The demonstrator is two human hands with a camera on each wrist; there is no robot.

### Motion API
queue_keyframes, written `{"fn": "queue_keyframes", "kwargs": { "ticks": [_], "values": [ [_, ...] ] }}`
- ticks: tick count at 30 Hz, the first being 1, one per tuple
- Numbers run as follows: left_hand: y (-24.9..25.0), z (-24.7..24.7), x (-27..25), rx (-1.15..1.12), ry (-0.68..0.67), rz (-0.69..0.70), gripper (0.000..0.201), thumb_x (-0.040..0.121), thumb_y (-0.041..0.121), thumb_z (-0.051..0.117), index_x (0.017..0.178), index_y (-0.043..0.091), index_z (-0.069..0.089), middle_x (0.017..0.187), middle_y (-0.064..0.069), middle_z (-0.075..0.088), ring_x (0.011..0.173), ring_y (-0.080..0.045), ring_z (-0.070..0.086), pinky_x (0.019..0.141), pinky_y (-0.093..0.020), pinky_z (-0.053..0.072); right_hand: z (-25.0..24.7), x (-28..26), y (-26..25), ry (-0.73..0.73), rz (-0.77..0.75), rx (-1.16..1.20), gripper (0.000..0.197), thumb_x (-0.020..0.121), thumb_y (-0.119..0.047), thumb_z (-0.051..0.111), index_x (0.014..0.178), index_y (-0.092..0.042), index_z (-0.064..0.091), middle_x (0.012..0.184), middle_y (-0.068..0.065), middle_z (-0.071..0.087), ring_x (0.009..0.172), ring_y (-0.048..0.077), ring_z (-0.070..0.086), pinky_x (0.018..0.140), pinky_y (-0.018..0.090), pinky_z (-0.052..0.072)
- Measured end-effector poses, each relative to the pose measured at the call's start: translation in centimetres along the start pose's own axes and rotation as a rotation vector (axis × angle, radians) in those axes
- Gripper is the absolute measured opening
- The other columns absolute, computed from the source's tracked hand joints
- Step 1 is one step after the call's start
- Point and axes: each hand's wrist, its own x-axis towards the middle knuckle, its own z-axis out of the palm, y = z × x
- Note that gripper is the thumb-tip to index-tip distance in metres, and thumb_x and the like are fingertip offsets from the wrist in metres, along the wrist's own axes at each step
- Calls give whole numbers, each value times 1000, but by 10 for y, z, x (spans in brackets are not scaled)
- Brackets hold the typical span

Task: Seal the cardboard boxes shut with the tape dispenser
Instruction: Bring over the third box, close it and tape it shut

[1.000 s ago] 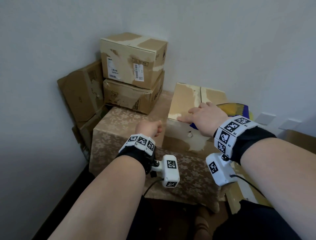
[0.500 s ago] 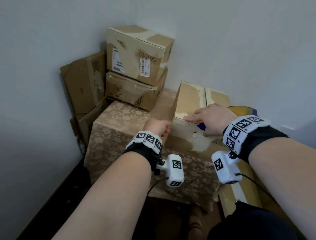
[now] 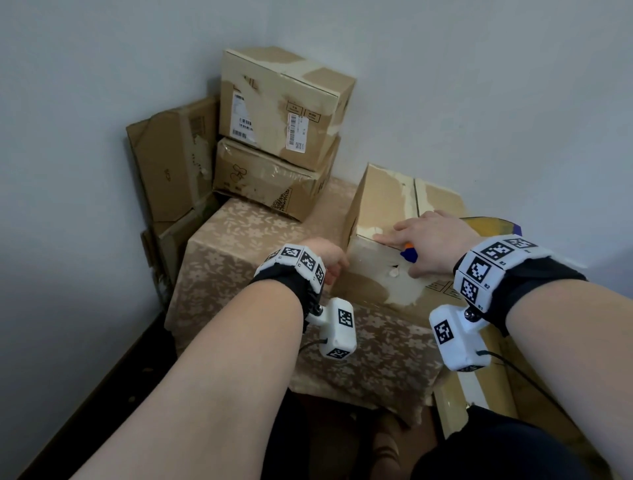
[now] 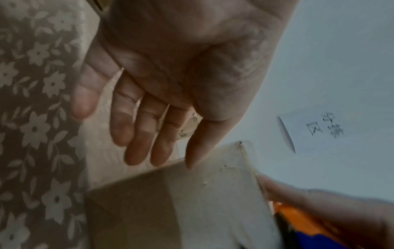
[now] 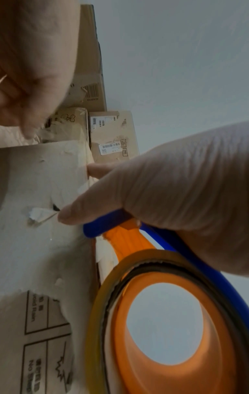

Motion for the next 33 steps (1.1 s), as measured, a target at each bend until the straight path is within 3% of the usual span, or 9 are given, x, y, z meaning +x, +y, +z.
{"fn": "queue_keyframes", "kwargs": {
  "ticks": [2, 6, 10, 15, 20, 25, 28, 30, 33],
  "values": [
    [-2, -2, 5, 73, 41, 10, 20, 97, 15, 50, 85, 3, 61, 80, -6, 61, 77, -21, 61, 66, -30, 51, 0, 0, 0, -2, 1, -1, 79, 85, -44, 63, 145, -55, 14, 152, -10, 33, 125, 22, 42, 108, 36, 30],
    [3, -6, 16, -278, 192, 128, 24, 98, 16, 42, 76, 14, 52, 90, -7, 58, 73, -15, 55, 54, -20, 43, 0, 1, 0, -11, 4, 6, 79, 84, -45, 64, 145, -55, 14, 154, -9, 31, 128, 22, 40, 109, 37, 29],
    [10, 0, 8, -453, 44, 237, 54, 103, 40, 30, 133, -2, 48, 135, -12, 54, 124, -21, 52, 98, -26, 39, -1, 1, 0, -17, 9, 6, 79, 84, -46, 64, 145, -56, 14, 154, -10, 30, 128, 23, 40, 110, 37, 29],
    [4, 11, 10, -352, -81, 248, 84, 90, 68, 19, 146, 8, 34, 147, -4, 44, 132, -19, 43, 103, -26, 31, -1, 3, 1, -17, -5, 14, 76, 85, -46, 63, 144, -56, 16, 148, -11, 39, 124, 22, 43, 107, 37, 32],
    [4, 11, 7, -274, -100, 228, 74, 96, 63, 12, 149, 14, 28, 151, -5, 36, 140, -21, 32, 98, -26, 26, -1, 6, 1, -5, -11, 21, 75, 85, -45, 63, 144, -57, 18, 142, -13, 45, 121, 21, 45, 105, 37, 35],
    [0, 15, 8, -207, -91, 119, 72, 96, 61, 24, 152, 18, 16, 158, -8, 19, 144, -28, 21, 113, -46, 17, -2, 7, 2, -8, -18, 36, 75, 85, -45, 64, 143, -57, 18, 144, -14, 42, 124, 21, 44, 105, 37, 36],
    [1, 13, 7, -142, -90, 88, 63, 96, 51, 40, 149, 18, 29, 155, -14, 22, 142, -32, 25, 111, -52, 21, -1, 7, 2, -1, -28, 32, 75, 86, -44, 63, 143, -57, 18, 143, -15, 44, 123, 22, 44, 103, 36, 37],
    [7, 12, 3, 7, 8, 146, 60, 90, 37, 59, 143, 14, 41, 148, -16, 39, 130, -30, 41, 103, -44, 36, 0, 7, 3, 15, -31, 37, 74, 85, -43, 63, 143, -57, 19, 142, -14, 45, 120, 22, 46, 101, 37, 39],
    [17, 15, 1, 147, 220, 329, 81, 77, 7, 73, 146, 14, 32, 146, -7, 41, 128, -23, 43, 95, -29, 41, 0, 7, 2, 23, -29, 41, 74, 85, -42, 64, 141, -60, 20, 141, -11, 47, 119, 22, 47, 99, 38, 41]
  ]
}}
